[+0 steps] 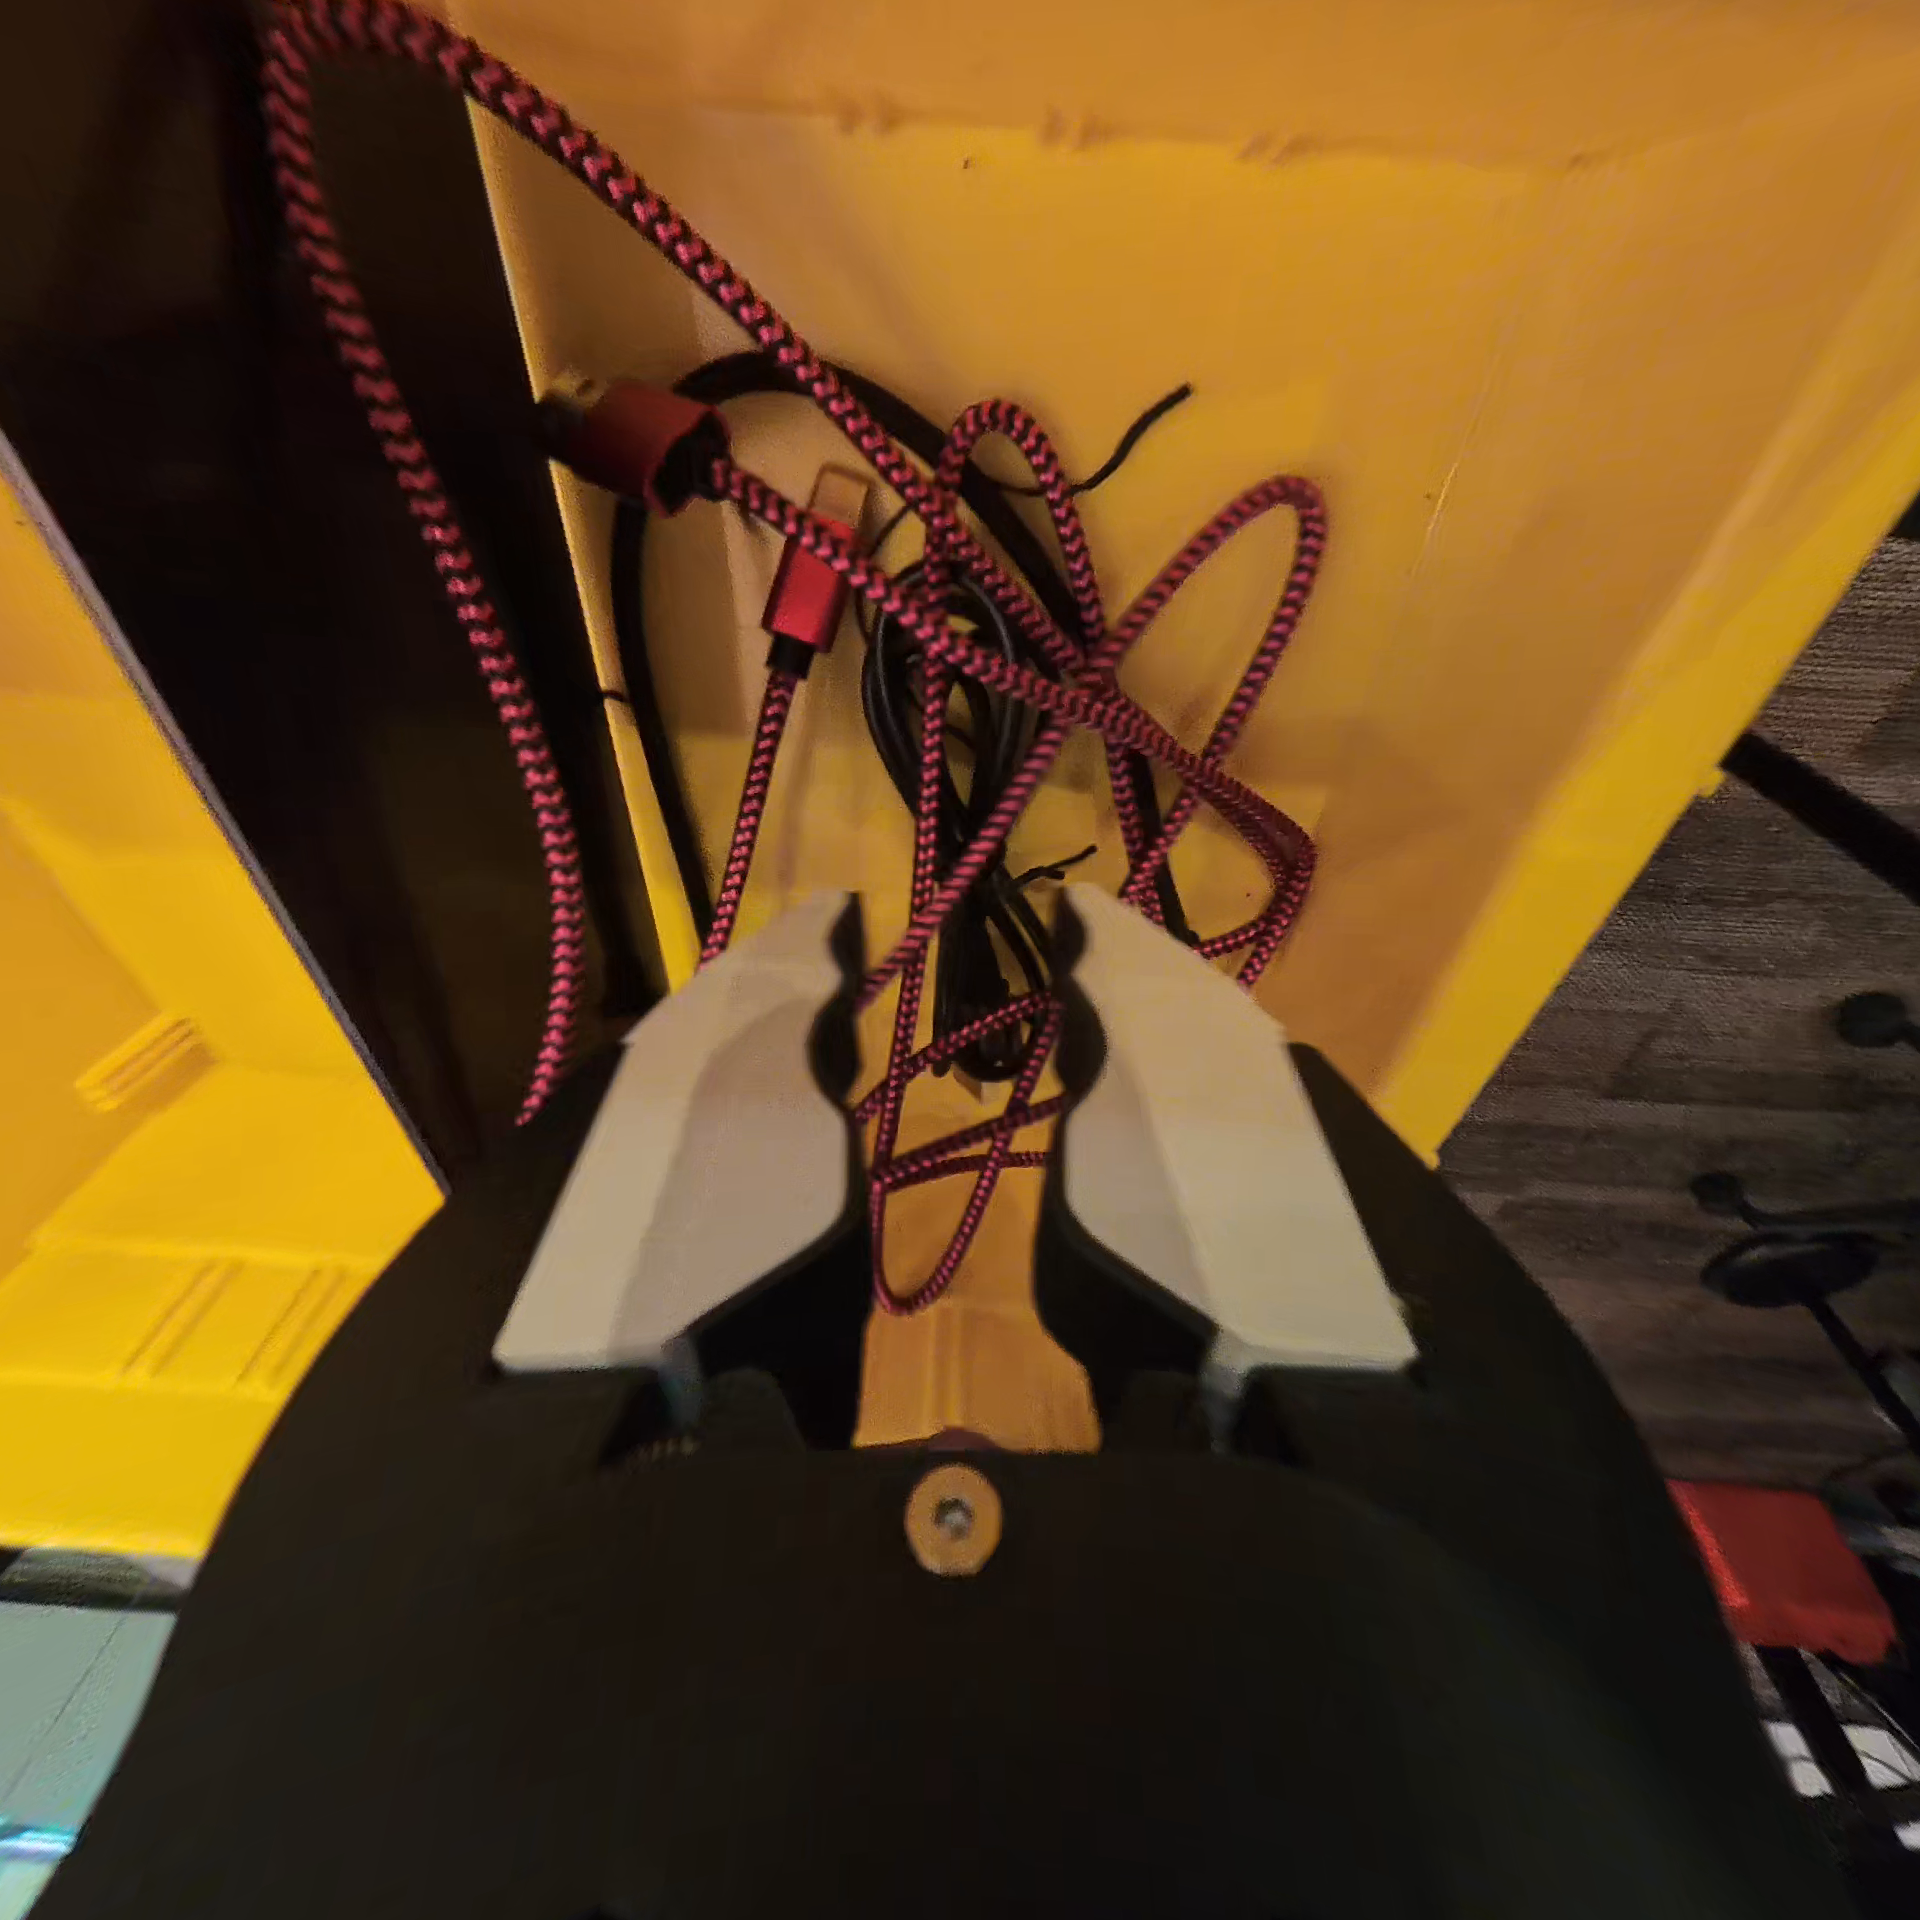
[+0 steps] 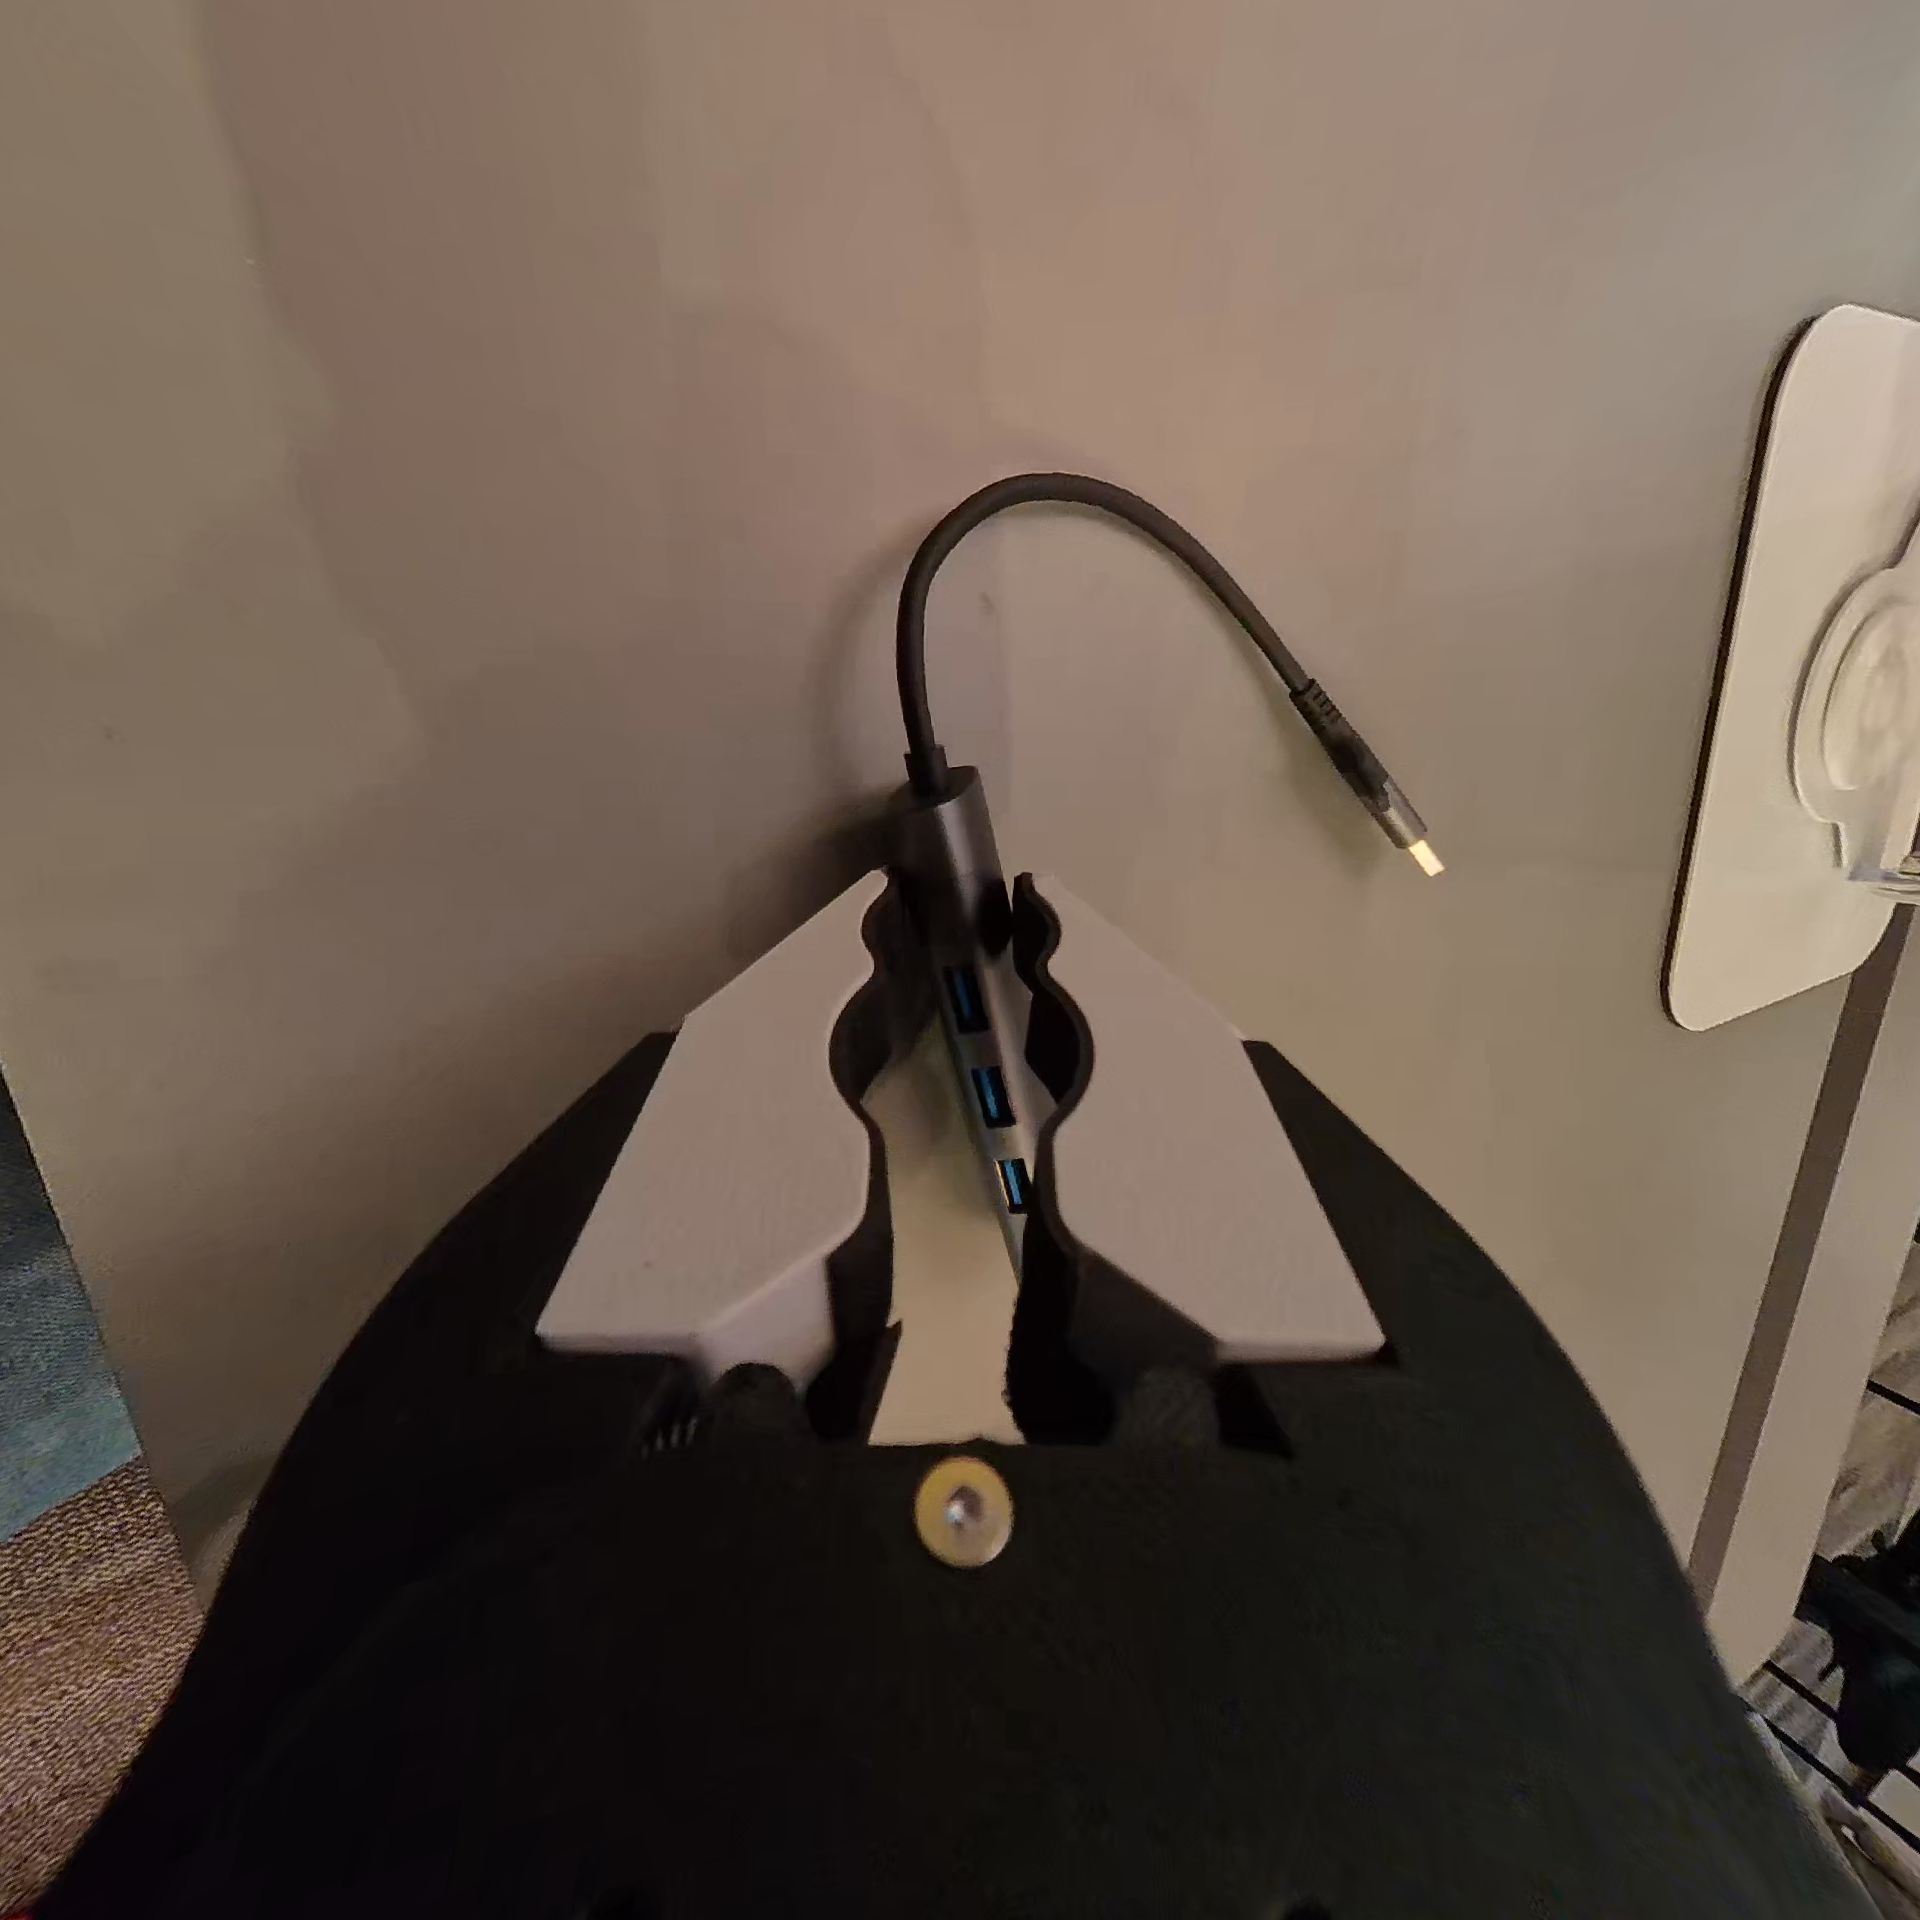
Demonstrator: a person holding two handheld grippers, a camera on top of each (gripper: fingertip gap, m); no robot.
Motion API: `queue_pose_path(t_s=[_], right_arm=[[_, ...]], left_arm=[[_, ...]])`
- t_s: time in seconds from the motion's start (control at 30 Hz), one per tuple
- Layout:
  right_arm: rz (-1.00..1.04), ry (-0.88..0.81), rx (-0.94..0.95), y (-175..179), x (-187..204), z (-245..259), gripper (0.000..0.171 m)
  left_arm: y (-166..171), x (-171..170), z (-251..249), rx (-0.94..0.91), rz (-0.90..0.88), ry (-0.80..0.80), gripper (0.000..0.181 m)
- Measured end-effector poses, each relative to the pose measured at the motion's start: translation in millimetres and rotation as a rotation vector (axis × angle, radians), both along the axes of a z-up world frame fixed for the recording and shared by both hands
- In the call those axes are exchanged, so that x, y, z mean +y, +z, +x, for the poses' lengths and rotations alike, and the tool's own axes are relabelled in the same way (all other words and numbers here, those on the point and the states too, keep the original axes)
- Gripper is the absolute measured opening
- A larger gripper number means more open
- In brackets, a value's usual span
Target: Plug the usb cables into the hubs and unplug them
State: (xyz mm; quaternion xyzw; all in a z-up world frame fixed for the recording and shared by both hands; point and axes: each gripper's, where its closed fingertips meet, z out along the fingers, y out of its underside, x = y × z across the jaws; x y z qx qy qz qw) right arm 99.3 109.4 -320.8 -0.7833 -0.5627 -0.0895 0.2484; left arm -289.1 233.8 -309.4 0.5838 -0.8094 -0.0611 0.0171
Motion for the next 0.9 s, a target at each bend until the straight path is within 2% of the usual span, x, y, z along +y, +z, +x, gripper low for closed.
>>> queue_pose_path(t_s=[0.03, 0.07, 0.2, 0.33, 0.53, 0.77, 0.9], right_arm=[[-0.001, -0.002, 0.003, -0.1, -0.2, -0.1, 0.018], [-0.001, -0.003, 0.006, 0.0, -0.5, -0.1, 0.018], [-0.004, -0.01, 0.023, -0.5, -1.6, 0.8, 0.018], [-0.008, -0.011, 0.039, -0.8, -1.5, 0.7, 0.018], [-0.005, -0.016, 0.059, -0.9, -1.2, 0.9, 0.018], [-0.052, -0.04, 0.129, -1.1, -6.1, 1.4, 0.024], [-0.147, -0.103, 0.19, -1.3, -14.7, 4.3, 0.046]], left_arm=[[-1.4, 0.6, -3.1, 0.021, -0.008, -0.001, 0.016], [-2.2, 2.0, -6.9, 0.044, -0.001, -0.006, 0.013], [6.6, 2.0, -5.8, 0.031, 0.026, -0.015, 0.004], [24.7, 4.7, -6.9, 0.001, 0.079, -0.007, 0.002], [74.1, 7.8, -6.4, -0.098, 0.174, 0.038, 0.002], [148.6, 14.2, 0.1, -0.23, 0.404, 0.08, 0.002], [181.4, 20.5, 1.5, -0.294, 0.483, 0.11, 0.002]])
